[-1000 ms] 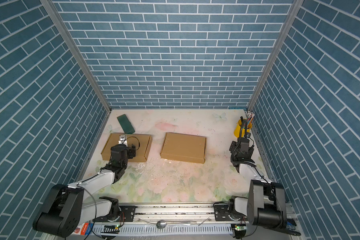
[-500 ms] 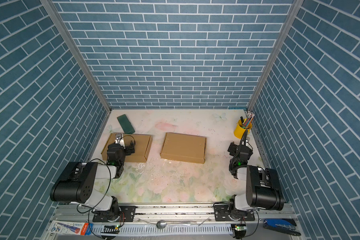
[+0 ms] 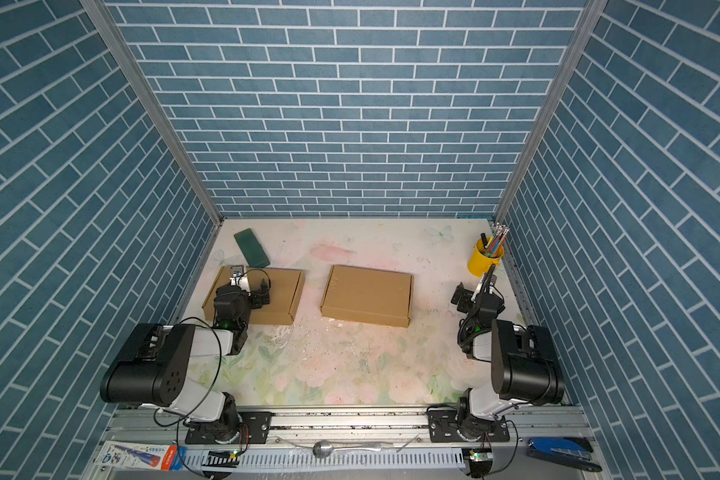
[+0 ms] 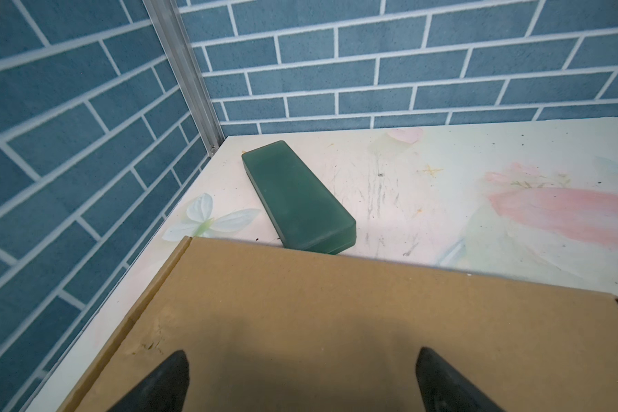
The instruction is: Fold the paper box
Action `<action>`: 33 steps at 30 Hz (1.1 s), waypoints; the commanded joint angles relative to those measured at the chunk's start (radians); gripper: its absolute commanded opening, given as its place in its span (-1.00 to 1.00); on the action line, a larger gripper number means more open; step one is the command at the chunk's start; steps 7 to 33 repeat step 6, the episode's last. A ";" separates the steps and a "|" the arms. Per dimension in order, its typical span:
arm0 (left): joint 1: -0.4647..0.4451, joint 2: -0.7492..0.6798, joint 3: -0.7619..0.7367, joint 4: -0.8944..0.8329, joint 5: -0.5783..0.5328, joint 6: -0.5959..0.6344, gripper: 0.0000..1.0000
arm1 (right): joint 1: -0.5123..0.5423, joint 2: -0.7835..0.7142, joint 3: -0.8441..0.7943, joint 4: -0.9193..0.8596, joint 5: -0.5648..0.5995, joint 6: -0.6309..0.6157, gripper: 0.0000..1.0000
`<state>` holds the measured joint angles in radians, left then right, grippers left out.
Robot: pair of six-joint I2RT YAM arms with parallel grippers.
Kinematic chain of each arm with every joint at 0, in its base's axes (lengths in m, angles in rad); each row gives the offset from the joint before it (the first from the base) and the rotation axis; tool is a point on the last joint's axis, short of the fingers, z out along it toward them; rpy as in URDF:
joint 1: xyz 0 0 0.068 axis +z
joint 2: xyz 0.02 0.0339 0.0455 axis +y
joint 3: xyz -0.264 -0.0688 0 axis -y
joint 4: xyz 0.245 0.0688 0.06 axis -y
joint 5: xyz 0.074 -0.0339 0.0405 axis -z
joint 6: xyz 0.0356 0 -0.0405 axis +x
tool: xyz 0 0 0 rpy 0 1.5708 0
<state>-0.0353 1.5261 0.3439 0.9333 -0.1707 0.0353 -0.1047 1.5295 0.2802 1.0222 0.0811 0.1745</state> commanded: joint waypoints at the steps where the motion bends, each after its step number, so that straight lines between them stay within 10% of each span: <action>1: -0.009 0.007 0.023 -0.026 0.037 0.033 0.99 | 0.006 0.007 0.010 0.032 -0.013 -0.039 0.98; 33: -0.009 0.009 0.040 -0.054 0.062 0.039 0.99 | 0.013 0.001 0.031 -0.015 -0.006 -0.045 0.98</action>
